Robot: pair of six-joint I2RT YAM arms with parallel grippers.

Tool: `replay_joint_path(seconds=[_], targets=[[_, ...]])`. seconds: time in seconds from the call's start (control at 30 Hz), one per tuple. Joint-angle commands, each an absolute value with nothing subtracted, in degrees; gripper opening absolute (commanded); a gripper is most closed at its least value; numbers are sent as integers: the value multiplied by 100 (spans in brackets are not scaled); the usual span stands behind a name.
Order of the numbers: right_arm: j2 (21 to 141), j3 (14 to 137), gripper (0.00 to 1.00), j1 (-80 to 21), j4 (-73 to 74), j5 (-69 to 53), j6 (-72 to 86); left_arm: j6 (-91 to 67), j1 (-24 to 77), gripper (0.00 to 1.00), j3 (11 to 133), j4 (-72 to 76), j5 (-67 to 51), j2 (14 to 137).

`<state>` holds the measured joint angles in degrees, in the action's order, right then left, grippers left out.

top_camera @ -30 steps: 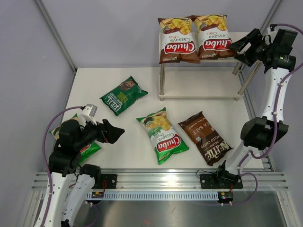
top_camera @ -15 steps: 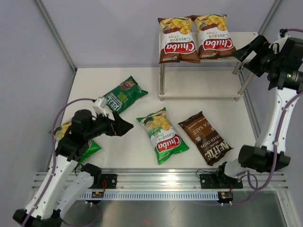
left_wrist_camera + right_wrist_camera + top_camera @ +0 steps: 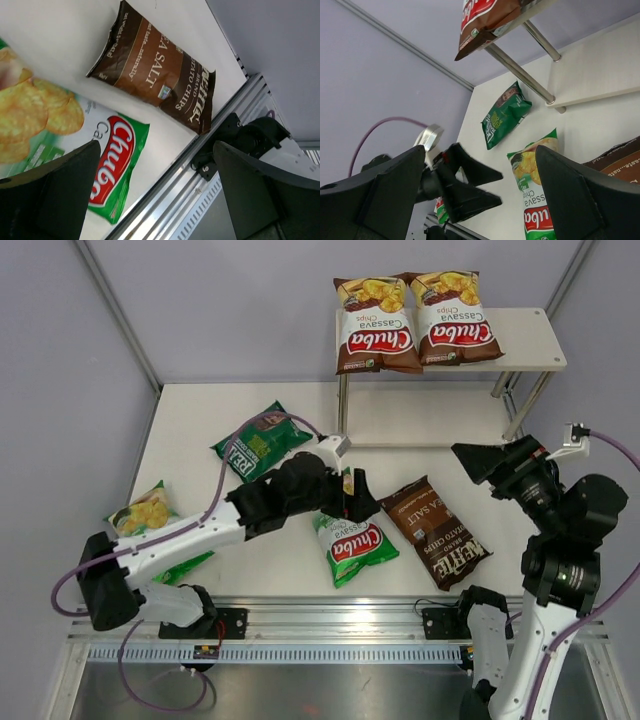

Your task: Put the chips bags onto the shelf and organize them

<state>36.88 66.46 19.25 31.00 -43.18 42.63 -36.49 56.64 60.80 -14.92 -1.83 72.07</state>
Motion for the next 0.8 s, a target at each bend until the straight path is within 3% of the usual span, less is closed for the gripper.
replay_joint_path(seconds=[0.0,0.2,0.53,0.77], targets=[[3088,6697,99,1934,3109,-4465,4316,-3551,5678,99,6931,-536,-263,8092],[2769,7426,99,1688,4069,-3894,3894,-3164,5625,99,8155,-975,-307,9832],[2839,8077,100,1082,4298,-3848,3559,-3050,5274,99,8640,-836,-404,11240],[2734,7682,100,984,3903,-4324,3823,-3278,4931,99,8297,-27,-1887,11847]])
